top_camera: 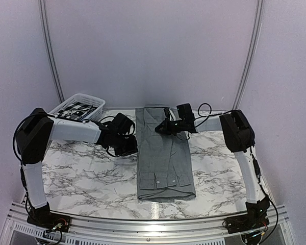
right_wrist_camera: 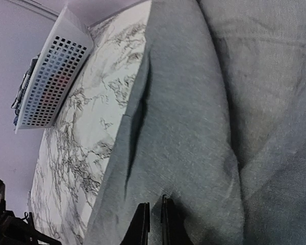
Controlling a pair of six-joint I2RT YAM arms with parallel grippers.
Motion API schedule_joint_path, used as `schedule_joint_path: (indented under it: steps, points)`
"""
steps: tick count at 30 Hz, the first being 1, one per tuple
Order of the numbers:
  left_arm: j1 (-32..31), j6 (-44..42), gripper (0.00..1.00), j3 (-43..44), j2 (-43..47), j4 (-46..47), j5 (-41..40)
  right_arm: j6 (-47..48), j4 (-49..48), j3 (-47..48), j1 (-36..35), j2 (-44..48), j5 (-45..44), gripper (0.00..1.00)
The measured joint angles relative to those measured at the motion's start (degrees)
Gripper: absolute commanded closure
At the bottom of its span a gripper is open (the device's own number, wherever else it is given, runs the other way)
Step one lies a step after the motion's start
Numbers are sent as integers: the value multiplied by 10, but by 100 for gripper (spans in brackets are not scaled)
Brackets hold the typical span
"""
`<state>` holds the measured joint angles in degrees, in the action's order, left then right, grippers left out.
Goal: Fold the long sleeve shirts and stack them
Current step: Move the rectangle-folded shirt to the center of the board.
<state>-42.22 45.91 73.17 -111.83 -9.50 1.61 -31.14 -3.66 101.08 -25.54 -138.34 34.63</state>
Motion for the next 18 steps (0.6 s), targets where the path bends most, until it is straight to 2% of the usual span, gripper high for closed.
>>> schedule_joint_path:
  steps: [4,9,15,18]
  points:
    - [-6,-8,80,6,0,-4,9,-39,-48,1,11,-53,37,94]
    - [-20,-18,80,20,0,-6,17,-75,-82,2,23,-57,55,94]
    - [-31,-28,80,20,0,-6,37,-80,-83,2,23,-51,63,92]
    - [-31,-34,80,3,4,-4,51,-67,-53,-10,22,-18,57,90]
